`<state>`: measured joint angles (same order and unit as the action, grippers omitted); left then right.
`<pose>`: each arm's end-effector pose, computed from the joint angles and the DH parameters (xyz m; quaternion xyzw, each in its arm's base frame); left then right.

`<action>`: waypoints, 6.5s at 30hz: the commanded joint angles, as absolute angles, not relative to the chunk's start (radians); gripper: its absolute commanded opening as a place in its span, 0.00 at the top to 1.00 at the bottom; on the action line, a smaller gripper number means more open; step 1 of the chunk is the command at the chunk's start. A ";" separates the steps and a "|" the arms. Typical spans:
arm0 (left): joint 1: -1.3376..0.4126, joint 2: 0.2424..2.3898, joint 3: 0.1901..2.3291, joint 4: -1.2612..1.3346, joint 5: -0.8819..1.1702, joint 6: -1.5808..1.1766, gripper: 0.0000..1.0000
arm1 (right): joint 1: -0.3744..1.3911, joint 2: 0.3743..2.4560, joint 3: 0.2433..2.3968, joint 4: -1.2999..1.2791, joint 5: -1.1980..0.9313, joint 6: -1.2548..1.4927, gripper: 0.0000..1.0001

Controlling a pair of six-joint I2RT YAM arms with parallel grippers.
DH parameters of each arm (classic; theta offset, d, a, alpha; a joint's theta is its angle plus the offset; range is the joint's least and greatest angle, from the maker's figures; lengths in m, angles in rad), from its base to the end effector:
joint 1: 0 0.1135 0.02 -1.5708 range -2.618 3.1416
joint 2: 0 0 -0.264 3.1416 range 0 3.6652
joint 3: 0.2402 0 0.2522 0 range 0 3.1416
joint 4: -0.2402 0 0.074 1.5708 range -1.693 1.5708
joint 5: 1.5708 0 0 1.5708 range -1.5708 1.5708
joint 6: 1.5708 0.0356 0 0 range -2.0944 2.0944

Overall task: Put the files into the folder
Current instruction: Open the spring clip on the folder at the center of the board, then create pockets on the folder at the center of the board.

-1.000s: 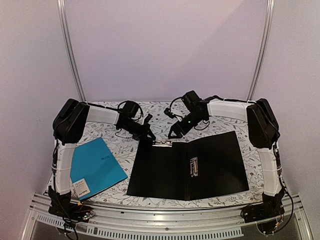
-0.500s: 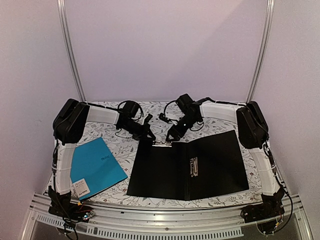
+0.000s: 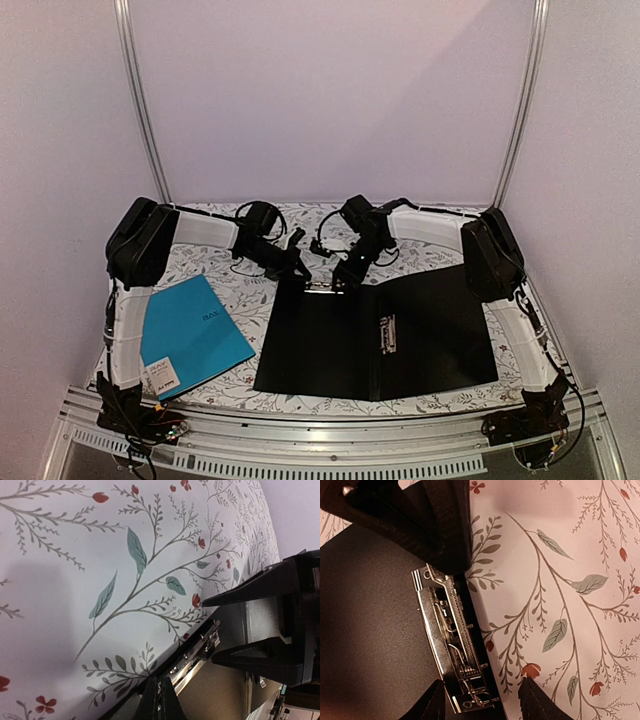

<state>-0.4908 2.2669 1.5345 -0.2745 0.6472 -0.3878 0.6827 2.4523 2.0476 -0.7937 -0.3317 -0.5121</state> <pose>0.4011 -0.2387 0.1104 0.1352 0.9049 -0.3886 0.1088 0.3897 0.3318 0.1398 -0.5705 0.7842 0.1772 0.1681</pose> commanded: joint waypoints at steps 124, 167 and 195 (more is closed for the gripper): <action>-0.683 2.151 1.455 -0.054 0.478 -0.631 0.86 | 0.570 2.014 1.480 -0.425 -0.338 -0.170 0.45; -0.741 1.627 0.885 -0.058 0.167 -0.456 0.13 | 0.154 1.409 1.058 -0.858 -0.194 0.234 0.01; -0.742 1.558 0.903 -0.077 0.132 -0.406 0.12 | 0.038 1.485 0.972 -0.696 -0.748 0.271 1.00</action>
